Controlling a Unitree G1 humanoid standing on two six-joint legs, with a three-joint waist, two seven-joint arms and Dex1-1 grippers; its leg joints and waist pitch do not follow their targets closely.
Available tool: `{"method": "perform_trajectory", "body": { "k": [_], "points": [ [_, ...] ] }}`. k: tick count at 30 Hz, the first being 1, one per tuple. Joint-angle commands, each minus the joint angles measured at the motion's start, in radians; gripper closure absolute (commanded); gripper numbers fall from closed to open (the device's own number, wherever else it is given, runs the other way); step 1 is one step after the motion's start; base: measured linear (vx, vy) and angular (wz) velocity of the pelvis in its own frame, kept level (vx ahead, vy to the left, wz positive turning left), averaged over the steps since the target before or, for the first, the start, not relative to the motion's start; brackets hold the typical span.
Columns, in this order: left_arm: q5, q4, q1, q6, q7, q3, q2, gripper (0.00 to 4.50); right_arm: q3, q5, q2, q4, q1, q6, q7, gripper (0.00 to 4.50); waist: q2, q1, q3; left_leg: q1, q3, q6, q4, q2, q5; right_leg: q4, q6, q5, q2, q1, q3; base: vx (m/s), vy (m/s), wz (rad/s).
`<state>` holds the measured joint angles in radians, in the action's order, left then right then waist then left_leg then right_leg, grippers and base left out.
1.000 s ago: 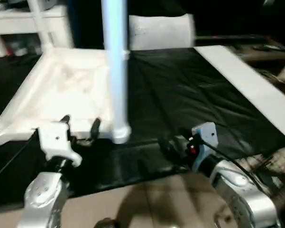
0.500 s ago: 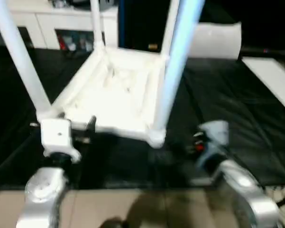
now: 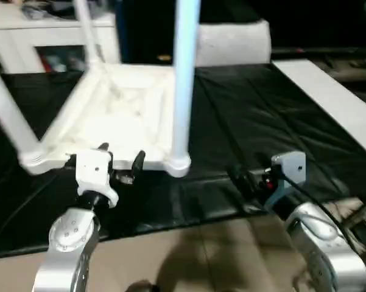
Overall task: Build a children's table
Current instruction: Move to table
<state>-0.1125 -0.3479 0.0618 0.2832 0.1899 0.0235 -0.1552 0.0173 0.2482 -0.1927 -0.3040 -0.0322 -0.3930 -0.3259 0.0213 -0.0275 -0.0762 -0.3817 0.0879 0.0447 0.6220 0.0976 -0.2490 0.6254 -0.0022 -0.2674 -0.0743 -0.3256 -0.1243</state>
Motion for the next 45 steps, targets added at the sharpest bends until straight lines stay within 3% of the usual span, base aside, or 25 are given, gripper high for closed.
{"method": "perform_trajectory", "body": {
  "k": [1, 2, 3, 4, 6, 8, 9, 10, 11, 13, 14, 16, 17, 19, 21, 22, 23, 24, 27, 30, 36, 38, 41, 43, 45],
  "points": [
    [-0.024, 0.001, 0.003, 0.006, -0.002, 0.013, 0.01, 0.06, 0.009, -0.001, -0.011, -0.015, 0.017, -0.044, 0.008, 0.0, -0.026, -0.008, 0.033, 0.001, -0.06, 0.12, -0.143, 0.099, -0.651, -0.091, -0.051, -0.499, -0.112, -0.002, 0.104, 0.019, -0.053, 0.07],
    [-0.024, 0.001, 0.005, 0.006, -0.003, 0.014, 0.011, 0.06, 0.01, 0.0, -0.012, -0.016, 0.016, -0.047, 0.007, 0.0, -0.043, -0.017, 0.024, 0.098, -0.028, 0.044, 0.062, 0.048, -0.293, -0.239, -0.057, -0.9, -0.206, -0.1, 0.119, 0.019, -0.053, 0.07],
    [-0.023, 0.003, 0.013, 0.0, -0.004, 0.017, 0.013, 0.06, 0.019, 0.009, -0.02, -0.025, 0.012, -0.065, -0.004, 0.0, -0.03, -0.014, 0.024, 0.048, -0.037, 0.002, 0.08, 0.052, -0.057, -0.218, -0.066, -0.914, -0.22, -0.03, 0.108, 0.031, -0.012, -0.2],
    [-0.023, 0.003, 0.013, 0.0, -0.004, 0.017, 0.013, 0.06, 0.019, 0.009, -0.02, -0.025, 0.012, -0.065, -0.004, 0.0, -0.024, -0.013, 0.017, 0.037, -0.037, 0.013, 0.054, 0.069, -0.087, -0.21, -0.057, -0.899, -0.207, -0.009, 0.08, 0.044, 0.055, -0.28],
    [-0.015, -0.005, 0.03, -0.002, -0.008, 0.01, 0.017, 0.06, 0.017, 0.011, -0.013, -0.018, 0.007, -0.056, -0.007, 0.0, 0.004, 0.024, 0.014, 0.045, -0.086, 0.09, -0.126, 0.15, -0.86, -0.095, 0.001, -0.575, -0.053, 0.019, -0.017, 0.037, 0.053, -0.17],
    [-0.012, -0.016, 0.045, 0.0, -0.015, 0.005, 0.021, 0.06, 0.014, 0.02, -0.004, -0.015, 0.007, -0.064, -0.005, 0.0, 0.04, -0.024, 0.024, 0.007, -0.043, 0.056, -0.226, 0.145, -1.068, 0.103, -0.037, -0.192, 0.007, 0.085, 0.001, 0.0, 0.0, 0.0],
    [-0.012, -0.019, 0.048, 0.0, -0.017, 0.005, 0.022, 0.06, 0.015, 0.019, -0.004, -0.016, 0.007, -0.066, -0.004, 0.0, 0.012, -0.016, 0.017, 0.039, -0.032, 0.017, -0.209, 0.147, -0.997, 0.089, -0.029, -0.28, -0.018, 0.065, 0.051, 0.065, -0.043, 0.04],
    [-0.01, -0.023, 0.054, 0.002, -0.02, 0.005, 0.023, 0.06, 0.016, 0.016, -0.004, -0.017, 0.008, -0.067, -0.001, 0.0, -0.005, -0.018, 0.025, 0.06, -0.018, 0.02, -0.164, 0.126, -0.92, 0.019, -0.03, -0.438, -0.044, 0.051, 0.082, 0.147, -0.078, -0.04],
    [-0.008, -0.026, 0.059, 0.001, -0.023, 0.005, 0.024, 0.06, 0.015, 0.021, -0.001, -0.017, 0.009, -0.069, 0.0, 0.0, -0.047, -0.02, 0.002, 0.088, 0.022, -0.024, 0.052, 0.064, -0.503, -0.204, -0.068, -1.028, -0.181, 0.001, 0.134, 0.147, -0.078, -0.04],
    [-0.004, -0.03, 0.062, 0.0, -0.028, 0.005, 0.026, 0.06, 0.022, 0.012, -0.013, -0.016, 0.01, -0.071, -0.006, 0.0, -0.041, -0.052, 0.033, -0.032, -0.017, -0.073, 0.121, 0.072, -0.08, -0.199, -0.134, -0.95, -0.229, 0.141, 0.206, 0.198, -0.01, -0.08],
    [-0.003, -0.031, 0.063, -0.001, -0.029, 0.006, 0.026, 0.06, 0.024, 0.012, -0.017, -0.017, 0.011, -0.076, -0.008, 0.0, -0.035, -0.062, 0.026, -0.029, -0.011, -0.076, 0.052, 0.088, -0.068, -0.18, -0.168, -0.743, -0.161, 0.127, 0.154, 0.184, 0.012, -0.02],
    [0.0, -0.033, 0.065, -0.003, -0.033, 0.008, 0.027, 0.06, 0.022, 0.021, -0.016, -0.019, 0.008, -0.091, -0.014, 0.0, 0.025, -0.042, 0.061, 0.113, -0.002, -0.026, -0.083, 0.133, -0.085, -0.103, -0.154, -0.414, -0.003, 0.063, 0.085, 0.185, 0.044, 0.04],
    [0.001, -0.035, 0.067, -0.004, -0.035, 0.009, 0.027, 0.06, 0.022, 0.021, -0.016, -0.019, 0.006, -0.093, -0.016, 0.0, -0.001, 0.013, 0.068, 0.171, -0.13, -0.126, -0.154, 0.24, -0.17, 0.065, -0.07, -0.182, 0.019, -0.014, 0.055, 0.202, 0.044, -0.08],
    [0.002, -0.038, 0.07, -0.004, -0.039, 0.01, 0.027, 0.06, 0.021, 0.019, -0.016, -0.019, 0.003, -0.09, -0.016, 0.0, 0.006, 0.023, 0.099, 0.23, -0.143, -0.416, -0.097, 0.248, -0.006, 0.118, 0.051, -0.097, -0.02, -0.111, 0.078, 0.213, -0.022, 0.0],
    [0.007, -0.042, 0.074, -0.005, -0.044, 0.012, 0.028, 0.06, 0.013, 0.034, -0.014, -0.025, -0.004, -0.083, -0.021, 0.0, -0.017, 0.023, 0.089, 0.158, -0.04, -0.501, -0.087, 0.177, 0.218, 0.082, 0.059, 0.074, -0.035, -0.137, 0.098, 0.195, -0.054, 0.09],
    [0.009, -0.043, 0.075, -0.005, -0.046, 0.011, 0.028, 0.06, 0.014, 0.034, -0.016, -0.027, -0.006, -0.08, -0.022, 0.0, -0.036, 0.014, 0.082, 0.124, 0.019, -0.436, -0.065, 0.11, 0.15, 0.005, 0.006, 0.157, -0.037, -0.107, 0.108, 0.145, -0.081, 0.08],
    [0.011, -0.046, 0.076, -0.006, -0.048, 0.011, 0.028, 0.06, 0.014, 0.032, -0.016, -0.023, -0.008, -0.075, -0.02, 0.0, -0.103, -0.003, 0.093, 0.05, 0.075, -0.319, -0.01, -0.006, -0.084, -0.084, -0.025, 0.051, -0.056, 0.001, 0.185, 0.145, -0.081, 0.08],
    [0.011, -0.045, 0.076, -0.009, -0.049, 0.012, 0.028, 0.06, 0.009, 0.026, -0.013, -0.017, -0.008, -0.067, -0.01, 0.0, -0.093, -0.035, 0.084, 0.007, 0.02, -0.22, 0.081, 0.005, -0.1, -0.124, -0.165, -0.073, -0.185, 0.068, 0.282, 0.152, -0.062, -0.02],
    [0.01, -0.044, 0.074, -0.001, -0.058, 0.02, 0.032, 0.06, -0.01, 0.022, -0.006, -0.005, -0.008, -0.055, 0.01, 0.0, -0.067, -0.041, 0.082, -0.006, -0.009, -0.03, -0.021, 0.046, 0.258, -0.028, -0.211, 0.629, -0.088, 0.048, 0.154, 0.138, -0.046, -0.1],
    [-0.006, -0.044, 0.072, -0.008, -0.052, 0.035, 0.03, 0.06, -0.021, 0.037, -0.001, -0.01, -0.012, -0.024, -0.013, 0.0, -0.012, -0.039, 0.099, 0.012, -0.014, -0.02, -0.042, 0.085, 0.326, -0.006, -0.145, 0.603, -0.033, 0.024, 0.123, 0.087, 0.005, -0.11],
    [-0.01, -0.046, 0.079, 0.007, -0.036, 0.037, 0.013, 0.06, 0.02, 0.015, -0.023, -0.004, -0.011, -0.01, -0.041, 0.0, -0.012, -0.033, 0.074, 0.021, -0.013, 0.012, -0.085, 0.113, -0.067, -0.06, -0.186, 0.131, -0.058, 0.019, 0.133, -0.009, 0.001, 0.01],
    [0.031, -0.054, 0.083, 0.002, -0.036, 0.026, -0.011, 0.06, 0.034, 0.007, -0.02, 0.006, -0.002, -0.024, -0.039, 0.0, -0.01, -0.037, 0.063, -0.03, -0.058, -0.138, -0.093, 0.072, -0.126, -0.082, -0.182, -0.042, -0.087, 0.045, 0.07, -0.055, -0.009, 0.3],
    [0.007, -0.061, 0.08, 0.018, -0.04, 0.04, 0.004, 0.06, 0.045, 0.001, -0.015, 0.014, 0.0, -0.012, -0.046, 0.0, 0.026, -0.006, 0.056, -0.011, -0.153, -0.057, -0.134, 0.109, -0.412, -0.061, -0.193, -0.235, -0.029, 0.042, 0.017, -0.047, -0.031, 0.56],
    [-0.036, -0.063, 0.076, 0.033, -0.043, 0.061, 0.026, 0.06, 0.051, 0.003, -0.015, 0.018, 0.0, -0.007, -0.051, 0.0, 0.04, 0.011, 0.061, 0.043, -0.268, -0.06, -0.182, 0.146, -0.497, 0.021, -0.219, -0.188, 0.016, 0.012, 0.03, -0.001, -0.094, 0.68],
    [-0.032, -0.065, 0.075, 0.033, -0.049, 0.069, 0.02, 0.06, 0.051, 0.009, -0.011, 0.024, -0.003, -0.001, -0.049, 0.0, 0.021, -0.018, 0.038, -0.029, -0.236, -0.067, -0.155, 0.032, -0.409, -0.022, -0.199, -0.168, -0.032, 0.013, 0.111, -0.014, -0.14, 0.76]
  ]
}}
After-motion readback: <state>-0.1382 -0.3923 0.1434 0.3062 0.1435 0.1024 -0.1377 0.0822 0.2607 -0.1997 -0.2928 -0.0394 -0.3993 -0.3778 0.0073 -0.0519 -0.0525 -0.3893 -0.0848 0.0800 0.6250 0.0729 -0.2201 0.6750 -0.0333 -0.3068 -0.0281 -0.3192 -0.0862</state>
